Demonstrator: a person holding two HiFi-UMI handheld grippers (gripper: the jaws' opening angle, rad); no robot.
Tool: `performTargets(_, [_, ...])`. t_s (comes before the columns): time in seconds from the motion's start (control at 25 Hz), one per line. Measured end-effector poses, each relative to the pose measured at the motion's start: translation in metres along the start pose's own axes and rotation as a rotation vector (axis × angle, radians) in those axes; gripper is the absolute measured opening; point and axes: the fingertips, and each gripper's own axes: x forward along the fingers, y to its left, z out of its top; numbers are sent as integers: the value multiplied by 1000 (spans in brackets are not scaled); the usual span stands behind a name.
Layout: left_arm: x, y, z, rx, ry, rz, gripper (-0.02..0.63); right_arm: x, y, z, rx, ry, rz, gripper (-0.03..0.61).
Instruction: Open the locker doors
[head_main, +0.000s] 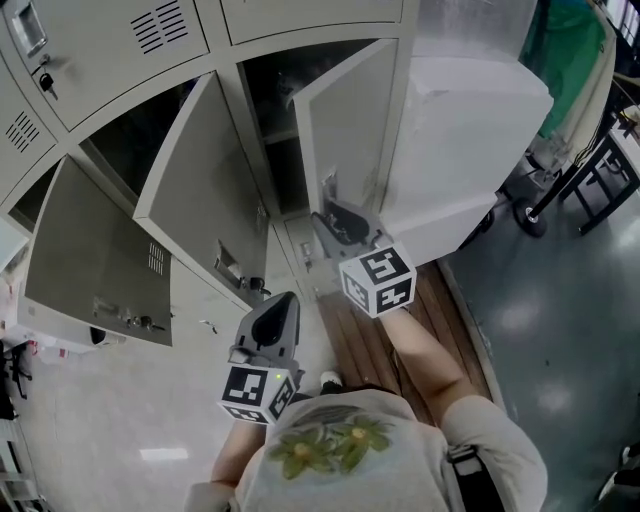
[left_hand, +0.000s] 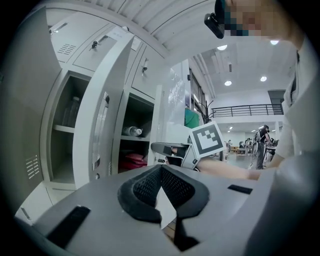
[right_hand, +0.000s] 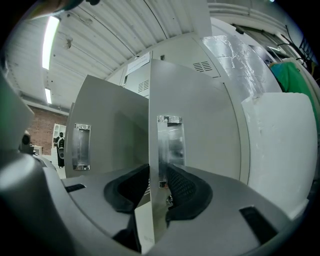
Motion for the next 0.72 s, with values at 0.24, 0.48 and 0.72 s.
performTargets(0.24, [10,-8,0,2,3,-38,28,-16,-5,0,-3,-10,7,132])
performTargets(0.48, [20,-18,-2,1,9,-80,28,-30,-9,-1,-6,-11,6,135])
performTargets(0.72, [28,-29,-2,3,9,-118,28,-42,-15,-1,-9,-19,-15,137])
